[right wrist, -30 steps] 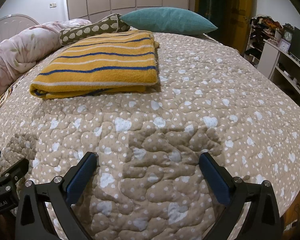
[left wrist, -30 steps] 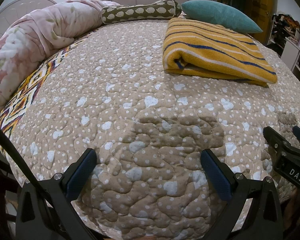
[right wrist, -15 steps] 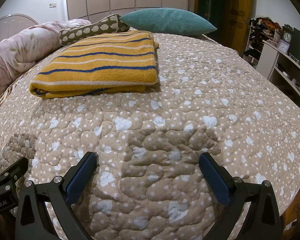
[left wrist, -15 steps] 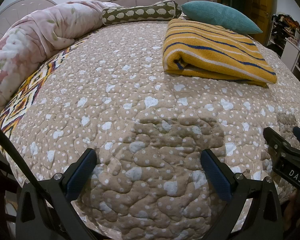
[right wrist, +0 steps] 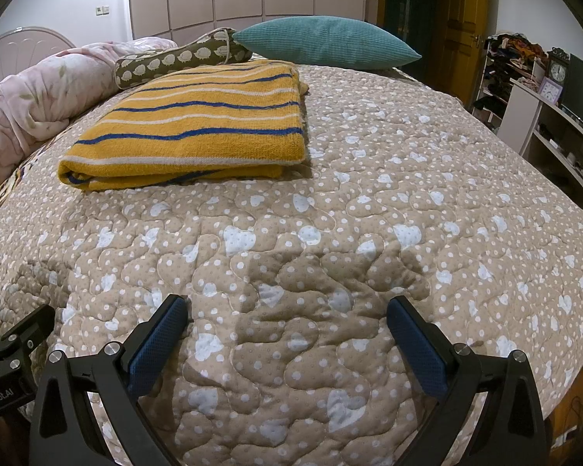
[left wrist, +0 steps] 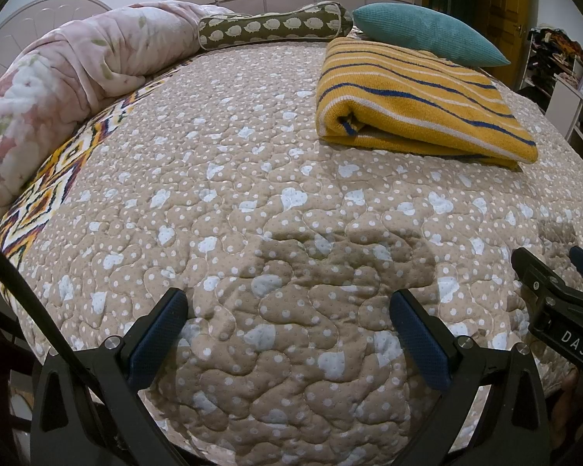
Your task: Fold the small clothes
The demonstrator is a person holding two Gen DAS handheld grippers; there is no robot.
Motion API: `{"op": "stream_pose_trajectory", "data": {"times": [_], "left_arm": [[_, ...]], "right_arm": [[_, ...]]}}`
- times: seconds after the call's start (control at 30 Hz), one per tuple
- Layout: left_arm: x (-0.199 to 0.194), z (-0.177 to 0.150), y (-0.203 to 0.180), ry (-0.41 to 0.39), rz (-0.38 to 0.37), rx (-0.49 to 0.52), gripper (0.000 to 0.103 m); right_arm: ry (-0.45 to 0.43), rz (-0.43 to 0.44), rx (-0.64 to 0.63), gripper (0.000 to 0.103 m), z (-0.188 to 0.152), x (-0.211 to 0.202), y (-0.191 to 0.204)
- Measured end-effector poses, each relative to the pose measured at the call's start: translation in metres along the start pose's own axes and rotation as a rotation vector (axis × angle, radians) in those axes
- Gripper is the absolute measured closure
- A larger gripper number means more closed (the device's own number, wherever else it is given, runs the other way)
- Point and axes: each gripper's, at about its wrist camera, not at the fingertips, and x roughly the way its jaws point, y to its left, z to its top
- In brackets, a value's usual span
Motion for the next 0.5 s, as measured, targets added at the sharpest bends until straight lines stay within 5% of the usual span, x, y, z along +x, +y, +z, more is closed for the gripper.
{"op": "stream_pose_trajectory", "data": {"times": [0.5], "left_arm": [[-0.0001,0.0007,0.0009,-0.014,-0.001,-0.006,0.0]], "right_arm": [[-0.001,0.0,0.0,0.0,-0.0005,-0.0005,0.0003]]}}
